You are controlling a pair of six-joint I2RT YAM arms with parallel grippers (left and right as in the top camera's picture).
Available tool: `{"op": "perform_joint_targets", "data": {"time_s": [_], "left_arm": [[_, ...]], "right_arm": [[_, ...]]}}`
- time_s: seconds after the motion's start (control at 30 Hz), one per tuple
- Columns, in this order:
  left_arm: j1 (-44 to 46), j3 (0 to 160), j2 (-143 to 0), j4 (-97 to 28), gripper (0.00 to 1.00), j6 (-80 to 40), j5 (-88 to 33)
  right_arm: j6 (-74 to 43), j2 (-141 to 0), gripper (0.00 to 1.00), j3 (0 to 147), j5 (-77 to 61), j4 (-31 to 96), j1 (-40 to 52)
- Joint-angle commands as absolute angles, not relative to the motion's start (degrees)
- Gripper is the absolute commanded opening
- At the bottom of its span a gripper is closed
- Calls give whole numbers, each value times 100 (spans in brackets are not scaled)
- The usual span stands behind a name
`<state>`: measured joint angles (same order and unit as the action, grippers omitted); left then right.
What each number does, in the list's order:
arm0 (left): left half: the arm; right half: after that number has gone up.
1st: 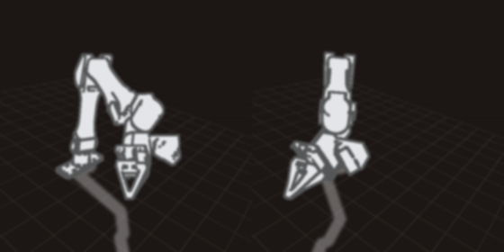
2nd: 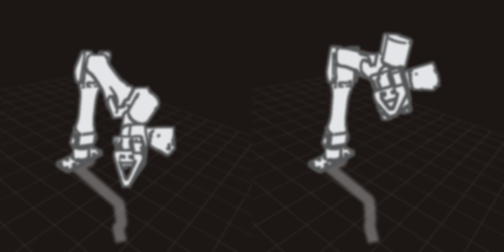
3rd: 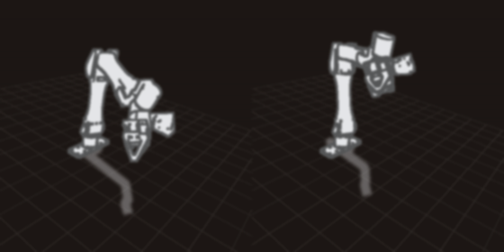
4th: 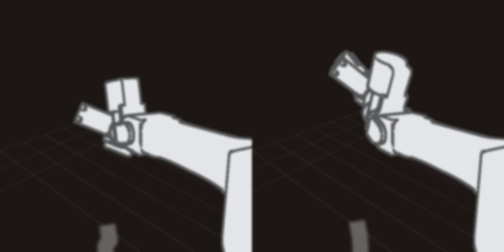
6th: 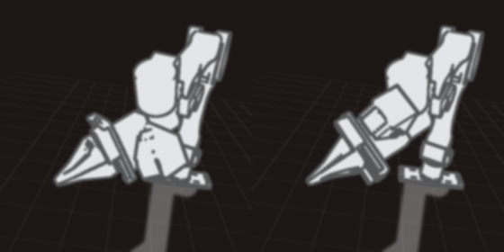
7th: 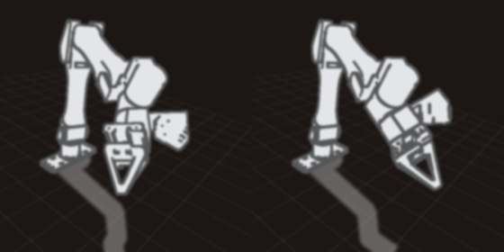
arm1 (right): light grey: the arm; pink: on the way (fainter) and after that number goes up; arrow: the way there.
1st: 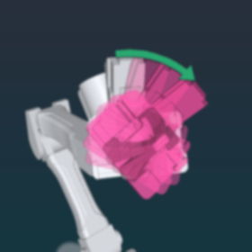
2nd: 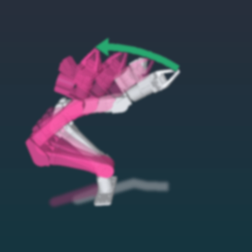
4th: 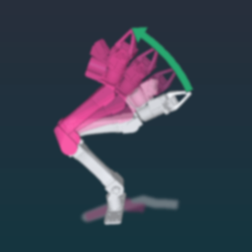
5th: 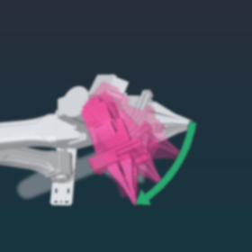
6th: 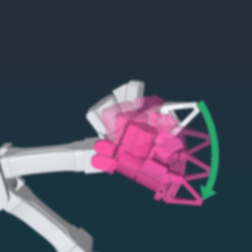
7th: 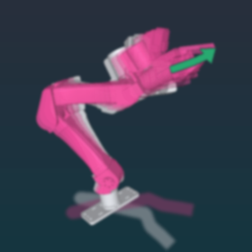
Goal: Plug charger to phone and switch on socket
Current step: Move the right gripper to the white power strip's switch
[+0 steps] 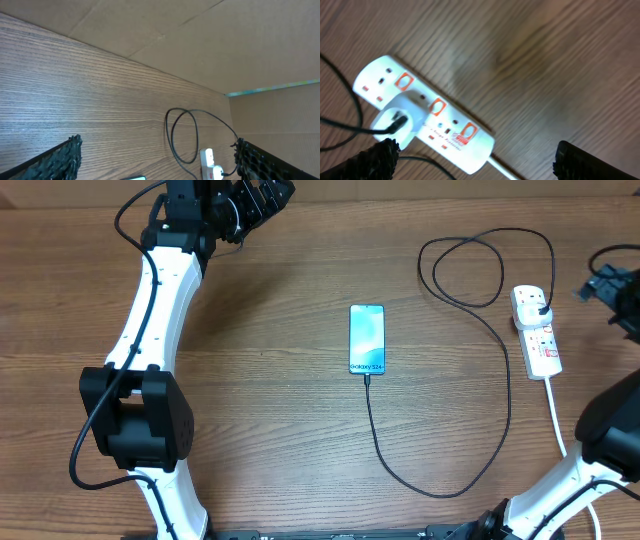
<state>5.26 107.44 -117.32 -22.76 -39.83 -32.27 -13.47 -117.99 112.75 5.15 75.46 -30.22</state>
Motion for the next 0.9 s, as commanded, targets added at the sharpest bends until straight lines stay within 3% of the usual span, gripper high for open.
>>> {"op": "perform_joint_targets", "data": {"time_s": [0.0,0.87], "left_arm": [[550,10781,-11657,-2270,99,-3852,-3192],[550,10781,-11657,-2270,99,-3852,-3192]], "right_arm": [[-1372,-12022,100,11216,548,7417,-3127],[-1653,-12051,100,8737,-102,4630,-3076]]}}
